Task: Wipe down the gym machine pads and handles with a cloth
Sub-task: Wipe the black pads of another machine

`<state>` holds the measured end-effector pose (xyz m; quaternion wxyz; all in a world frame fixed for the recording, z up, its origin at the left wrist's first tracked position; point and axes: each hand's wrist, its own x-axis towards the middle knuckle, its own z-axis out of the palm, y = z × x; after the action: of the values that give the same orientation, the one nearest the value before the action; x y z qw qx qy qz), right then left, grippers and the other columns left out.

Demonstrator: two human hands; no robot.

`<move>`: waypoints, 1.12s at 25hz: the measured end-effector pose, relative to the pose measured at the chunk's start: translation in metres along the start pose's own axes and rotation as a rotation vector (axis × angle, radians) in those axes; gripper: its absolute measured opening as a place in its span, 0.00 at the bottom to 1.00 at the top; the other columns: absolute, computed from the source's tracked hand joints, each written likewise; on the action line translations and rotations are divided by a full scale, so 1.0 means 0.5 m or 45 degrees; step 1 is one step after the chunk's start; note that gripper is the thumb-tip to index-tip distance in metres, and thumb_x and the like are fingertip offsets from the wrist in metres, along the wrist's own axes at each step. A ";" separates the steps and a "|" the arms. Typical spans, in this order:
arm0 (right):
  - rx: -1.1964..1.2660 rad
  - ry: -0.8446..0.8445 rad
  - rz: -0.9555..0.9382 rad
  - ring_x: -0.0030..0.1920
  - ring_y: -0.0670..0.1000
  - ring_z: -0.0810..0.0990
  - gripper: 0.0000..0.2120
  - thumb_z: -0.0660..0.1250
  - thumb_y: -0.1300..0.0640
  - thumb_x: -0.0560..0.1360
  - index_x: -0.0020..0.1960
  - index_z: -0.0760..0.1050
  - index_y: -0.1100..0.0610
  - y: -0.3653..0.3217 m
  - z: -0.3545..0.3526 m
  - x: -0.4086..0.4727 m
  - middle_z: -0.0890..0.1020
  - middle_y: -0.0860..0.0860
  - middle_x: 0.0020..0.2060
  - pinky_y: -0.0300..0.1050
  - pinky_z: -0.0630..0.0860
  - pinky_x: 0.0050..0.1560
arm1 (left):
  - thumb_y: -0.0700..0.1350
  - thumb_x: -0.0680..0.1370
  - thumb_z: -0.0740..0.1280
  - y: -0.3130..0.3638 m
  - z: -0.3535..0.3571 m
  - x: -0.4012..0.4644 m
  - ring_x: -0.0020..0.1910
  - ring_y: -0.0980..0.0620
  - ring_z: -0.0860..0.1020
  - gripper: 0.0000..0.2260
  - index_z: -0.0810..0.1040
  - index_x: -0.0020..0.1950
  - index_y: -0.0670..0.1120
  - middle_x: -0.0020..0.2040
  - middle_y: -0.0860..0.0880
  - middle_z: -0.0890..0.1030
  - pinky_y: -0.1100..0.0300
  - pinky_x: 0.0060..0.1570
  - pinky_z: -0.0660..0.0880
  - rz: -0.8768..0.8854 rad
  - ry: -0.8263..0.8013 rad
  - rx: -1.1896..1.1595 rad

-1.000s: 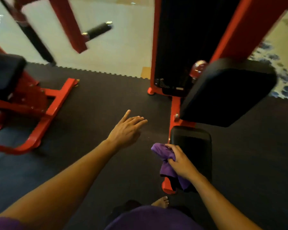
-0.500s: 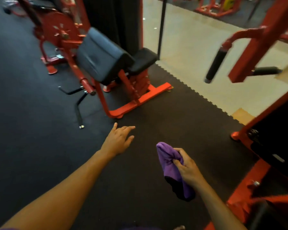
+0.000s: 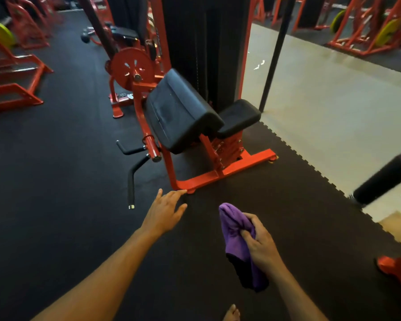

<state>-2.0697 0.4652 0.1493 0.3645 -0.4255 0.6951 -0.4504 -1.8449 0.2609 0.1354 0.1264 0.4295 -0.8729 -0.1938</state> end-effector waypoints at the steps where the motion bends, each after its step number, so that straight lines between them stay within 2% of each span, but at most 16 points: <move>1: 0.018 0.008 -0.016 0.56 0.37 0.78 0.18 0.63 0.64 0.81 0.63 0.74 0.42 -0.010 -0.012 0.042 0.80 0.36 0.54 0.31 0.73 0.53 | 0.51 0.84 0.64 0.000 -0.009 0.029 0.72 0.52 0.73 0.23 0.68 0.79 0.50 0.71 0.50 0.76 0.48 0.82 0.47 -0.009 0.038 -0.001; 5: 0.043 -0.018 -0.026 0.55 0.33 0.77 0.17 0.63 0.64 0.81 0.65 0.74 0.48 -0.055 -0.046 0.208 0.79 0.41 0.58 0.24 0.71 0.51 | 0.52 0.84 0.64 -0.013 -0.035 0.139 0.76 0.51 0.69 0.24 0.66 0.80 0.50 0.74 0.48 0.74 0.48 0.82 0.47 -0.111 0.132 -0.053; 11: 0.030 -0.011 -0.027 0.56 0.33 0.76 0.16 0.63 0.63 0.82 0.66 0.74 0.47 -0.083 -0.058 0.411 0.79 0.42 0.59 0.23 0.70 0.51 | 0.53 0.84 0.64 -0.077 -0.001 0.309 0.77 0.52 0.66 0.25 0.65 0.80 0.53 0.76 0.51 0.71 0.51 0.81 0.46 -0.183 0.147 -0.185; 15: -0.019 0.057 -0.001 0.56 0.33 0.76 0.17 0.63 0.60 0.82 0.66 0.73 0.44 -0.113 -0.085 0.543 0.78 0.40 0.59 0.27 0.72 0.51 | 0.51 0.84 0.65 -0.092 0.007 0.465 0.79 0.56 0.61 0.26 0.62 0.81 0.52 0.79 0.51 0.66 0.51 0.81 0.48 -0.168 0.119 -0.314; 20: 0.028 0.201 0.039 0.54 0.33 0.77 0.15 0.62 0.60 0.83 0.65 0.73 0.44 -0.148 -0.120 0.691 0.78 0.40 0.57 0.34 0.72 0.50 | 0.56 0.85 0.59 -0.111 0.016 0.658 0.82 0.56 0.51 0.29 0.52 0.84 0.54 0.84 0.53 0.52 0.49 0.82 0.46 -0.123 0.089 -0.397; 23: 0.044 0.222 0.044 0.54 0.34 0.77 0.15 0.62 0.60 0.83 0.64 0.73 0.43 -0.150 -0.120 0.764 0.79 0.40 0.56 0.35 0.72 0.50 | 0.57 0.86 0.57 -0.101 0.006 0.751 0.82 0.56 0.50 0.29 0.51 0.84 0.55 0.85 0.54 0.50 0.49 0.82 0.45 -0.118 0.139 -0.431; 28: -0.023 0.141 -0.053 0.57 0.35 0.76 0.16 0.63 0.61 0.82 0.66 0.74 0.45 -0.146 -0.157 0.928 0.79 0.38 0.57 0.25 0.70 0.53 | 0.57 0.85 0.56 -0.070 -0.002 0.887 0.82 0.57 0.48 0.28 0.53 0.84 0.53 0.84 0.52 0.52 0.49 0.82 0.43 -0.080 0.236 -0.366</move>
<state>-2.2929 0.0462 0.1863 0.3120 -0.4177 0.7092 -0.4746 -2.0854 -0.1131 0.1447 0.2603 0.4501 -0.8070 -0.2800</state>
